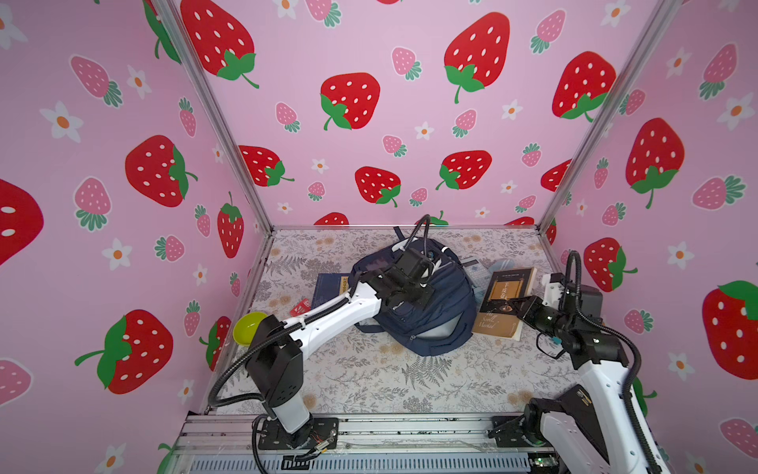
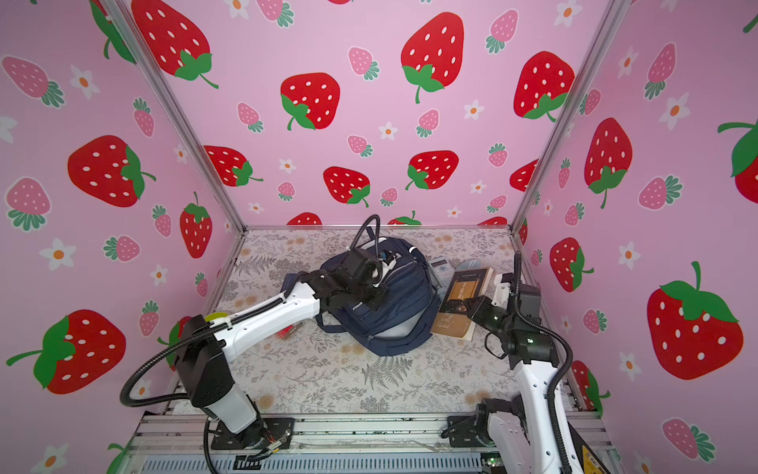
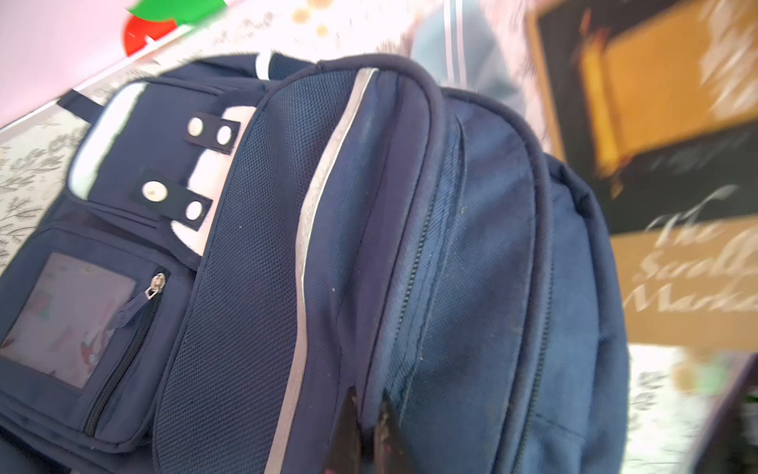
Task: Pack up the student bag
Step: 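Lower the brown book into the backpack opening with the right gripper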
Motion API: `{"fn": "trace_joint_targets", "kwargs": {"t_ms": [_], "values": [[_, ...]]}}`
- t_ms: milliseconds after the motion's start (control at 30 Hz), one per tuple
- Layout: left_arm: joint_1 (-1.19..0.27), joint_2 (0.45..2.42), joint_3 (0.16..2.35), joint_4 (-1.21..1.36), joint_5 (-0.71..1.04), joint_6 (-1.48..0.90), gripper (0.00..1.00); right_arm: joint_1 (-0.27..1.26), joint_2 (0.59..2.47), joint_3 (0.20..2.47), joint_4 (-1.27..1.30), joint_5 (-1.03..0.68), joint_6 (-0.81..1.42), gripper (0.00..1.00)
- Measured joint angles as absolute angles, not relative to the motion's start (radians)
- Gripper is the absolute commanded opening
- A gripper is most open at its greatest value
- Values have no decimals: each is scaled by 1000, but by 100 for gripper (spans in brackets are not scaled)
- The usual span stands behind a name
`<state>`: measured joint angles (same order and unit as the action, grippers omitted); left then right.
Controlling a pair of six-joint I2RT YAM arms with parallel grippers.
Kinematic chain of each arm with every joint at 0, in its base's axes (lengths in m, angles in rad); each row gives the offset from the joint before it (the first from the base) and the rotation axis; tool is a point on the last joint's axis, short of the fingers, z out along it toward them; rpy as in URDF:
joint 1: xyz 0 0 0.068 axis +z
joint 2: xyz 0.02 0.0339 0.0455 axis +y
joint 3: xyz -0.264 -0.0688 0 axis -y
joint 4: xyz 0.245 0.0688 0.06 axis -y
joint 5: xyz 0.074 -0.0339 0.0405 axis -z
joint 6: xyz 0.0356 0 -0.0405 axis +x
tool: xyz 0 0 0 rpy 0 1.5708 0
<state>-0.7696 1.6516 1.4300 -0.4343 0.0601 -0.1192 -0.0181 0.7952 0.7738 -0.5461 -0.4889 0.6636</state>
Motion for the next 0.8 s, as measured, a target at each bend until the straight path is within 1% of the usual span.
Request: {"fn": "trace_joint_targets", "kwargs": {"t_ms": [167, 267, 533, 667, 800], "values": [[-680, 1615, 1362, -330, 238, -223, 0, -18, 763, 740, -463, -608, 766, 0], [-659, 1615, 1323, -290, 308, -268, 0, -15, 727, 686, -425, -674, 831, 0], [-643, 1615, 1301, -220, 404, -340, 0, 6, 663, 561, -387, -739, 971, 0], [-628, 1615, 1300, -198, 436, -367, 0, 37, 643, 484, -297, -754, 1065, 0], [-617, 1615, 1300, -183, 471, -377, 0, 111, 658, 427, -180, -743, 1155, 0]]}}
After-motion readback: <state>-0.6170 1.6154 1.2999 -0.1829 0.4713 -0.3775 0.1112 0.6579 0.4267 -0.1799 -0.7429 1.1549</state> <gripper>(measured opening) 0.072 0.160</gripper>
